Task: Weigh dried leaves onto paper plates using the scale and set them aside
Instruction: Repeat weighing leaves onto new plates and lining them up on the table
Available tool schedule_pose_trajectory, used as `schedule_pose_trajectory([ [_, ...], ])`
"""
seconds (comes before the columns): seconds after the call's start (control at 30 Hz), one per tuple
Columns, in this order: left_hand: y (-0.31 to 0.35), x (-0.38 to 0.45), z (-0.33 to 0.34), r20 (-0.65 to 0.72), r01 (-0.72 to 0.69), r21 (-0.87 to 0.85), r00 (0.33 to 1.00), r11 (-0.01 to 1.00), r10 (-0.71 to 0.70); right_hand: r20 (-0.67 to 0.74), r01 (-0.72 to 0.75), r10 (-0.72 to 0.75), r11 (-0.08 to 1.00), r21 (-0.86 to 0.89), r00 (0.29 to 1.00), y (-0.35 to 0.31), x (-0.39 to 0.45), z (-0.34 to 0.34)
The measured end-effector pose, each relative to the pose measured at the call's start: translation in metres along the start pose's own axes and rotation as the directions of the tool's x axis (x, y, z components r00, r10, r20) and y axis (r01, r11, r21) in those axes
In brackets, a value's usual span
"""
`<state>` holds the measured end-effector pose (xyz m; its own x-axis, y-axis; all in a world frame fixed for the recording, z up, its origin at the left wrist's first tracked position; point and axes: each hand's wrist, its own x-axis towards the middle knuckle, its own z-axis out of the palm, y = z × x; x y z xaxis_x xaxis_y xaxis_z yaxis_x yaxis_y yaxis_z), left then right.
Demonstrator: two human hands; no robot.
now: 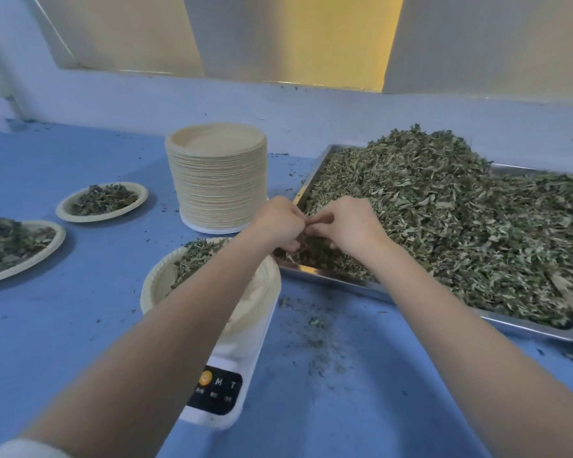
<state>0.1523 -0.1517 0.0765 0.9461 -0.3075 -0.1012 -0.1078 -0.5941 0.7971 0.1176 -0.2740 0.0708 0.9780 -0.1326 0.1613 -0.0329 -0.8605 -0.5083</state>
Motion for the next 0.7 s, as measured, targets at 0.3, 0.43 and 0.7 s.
schedule_pose_trajectory([
  [0.3, 0.011, -0.022, -0.037, -0.097, -0.083, -0.116, 0.993, 0.990, 0.072, -0.078, 0.056, -0.038, 0.971, 0.230, 0.996, -0.037, -0.014, -0.029],
  [0.43, 0.000, -0.046, -0.076, -0.146, -0.095, -0.080, 0.986, 0.992, 0.083, -0.033, 0.141, -0.137, 0.967, 0.210, 0.990, -0.075, -0.018, -0.025],
  [0.7, -0.026, -0.085, -0.118, -0.021, 0.003, 0.152, 1.000, 0.988, 0.000, 0.209, 0.215, -0.195, 0.973, -0.078, 0.958, -0.110, -0.025, 0.000],
])
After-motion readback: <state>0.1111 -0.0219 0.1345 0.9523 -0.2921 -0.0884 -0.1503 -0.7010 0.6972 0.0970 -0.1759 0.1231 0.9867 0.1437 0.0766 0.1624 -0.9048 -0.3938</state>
